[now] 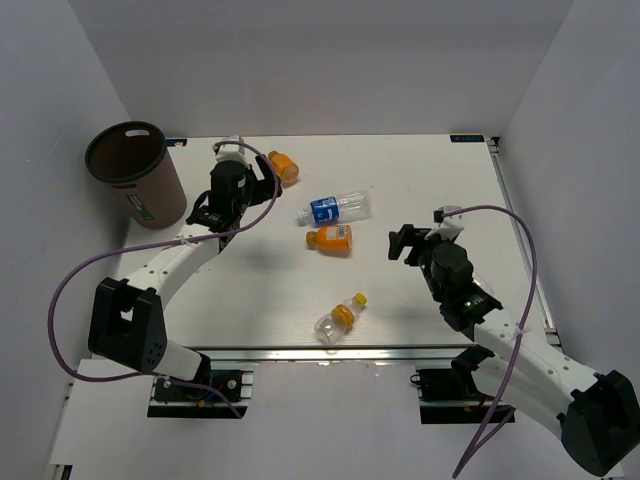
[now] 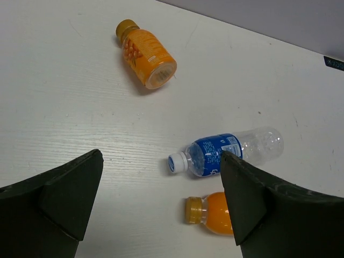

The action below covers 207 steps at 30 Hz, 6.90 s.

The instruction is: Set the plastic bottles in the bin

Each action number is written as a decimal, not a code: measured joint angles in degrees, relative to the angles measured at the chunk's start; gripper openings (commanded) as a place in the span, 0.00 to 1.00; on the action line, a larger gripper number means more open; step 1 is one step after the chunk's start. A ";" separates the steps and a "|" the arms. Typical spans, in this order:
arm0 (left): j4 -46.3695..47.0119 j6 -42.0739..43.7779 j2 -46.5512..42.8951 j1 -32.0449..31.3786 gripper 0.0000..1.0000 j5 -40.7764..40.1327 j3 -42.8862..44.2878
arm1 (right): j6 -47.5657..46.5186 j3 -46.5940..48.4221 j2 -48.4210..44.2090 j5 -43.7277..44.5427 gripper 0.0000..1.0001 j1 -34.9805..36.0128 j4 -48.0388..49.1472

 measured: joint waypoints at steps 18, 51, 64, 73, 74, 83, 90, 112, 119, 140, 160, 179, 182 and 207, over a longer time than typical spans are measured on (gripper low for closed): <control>-8.20 2.12 29.53 0.00 0.98 -3.74 33.53 | -4.59 -2.25 2.67 0.90 0.89 0.00 2.78; -21.27 5.42 42.29 3.13 0.43 -6.32 46.23 | -7.02 -2.25 4.79 2.97 0.89 0.00 2.84; -13.00 6.47 4.90 27.52 0.47 -17.27 35.32 | -7.10 -2.01 5.01 -1.31 0.89 -0.02 1.95; -17.84 2.75 8.70 33.70 0.98 -13.75 30.42 | -11.85 0.79 10.27 -18.12 0.89 -0.28 0.00; -17.84 2.78 8.72 33.70 0.98 -12.81 30.40 | -12.74 1.92 11.69 -21.64 0.89 -0.20 -0.55; -15.39 3.04 3.93 32.52 0.98 2.71 31.43 | -18.64 10.97 22.60 -29.55 0.89 7.32 -7.56; -10.84 6.88 -0.59 16.41 0.98 10.32 27.69 | -19.98 11.13 22.58 -33.77 0.89 7.19 -10.25; -3.06 4.22 4.33 10.82 0.98 24.61 11.47 | -50.36 17.49 30.80 -42.47 0.89 20.02 -29.99; -3.34 5.16 6.21 10.80 0.98 24.83 11.50 | -53.00 20.81 39.76 -41.94 0.85 20.50 -29.00; 3.50 4.26 9.70 -1.42 0.98 43.04 8.31 | -36.48 11.37 23.23 -23.39 0.30 17.68 5.33; 9.07 -2.32 12.96 -4.66 0.98 50.95 9.70 | -27.78 15.96 28.92 -12.24 0.33 11.69 11.80; 10.14 -2.78 13.46 -7.19 0.38 53.35 10.03 | -26.93 15.98 29.11 -13.49 0.57 7.80 16.52; 10.23 -3.17 13.46 -7.21 0.30 53.35 10.03 | -26.99 15.98 29.11 -13.79 0.85 7.58 16.76; 5.68 -10.40 12.68 33.94 0.05 45.16 24.48 | -9.66 3.82 11.76 6.08 0.89 6.67 11.85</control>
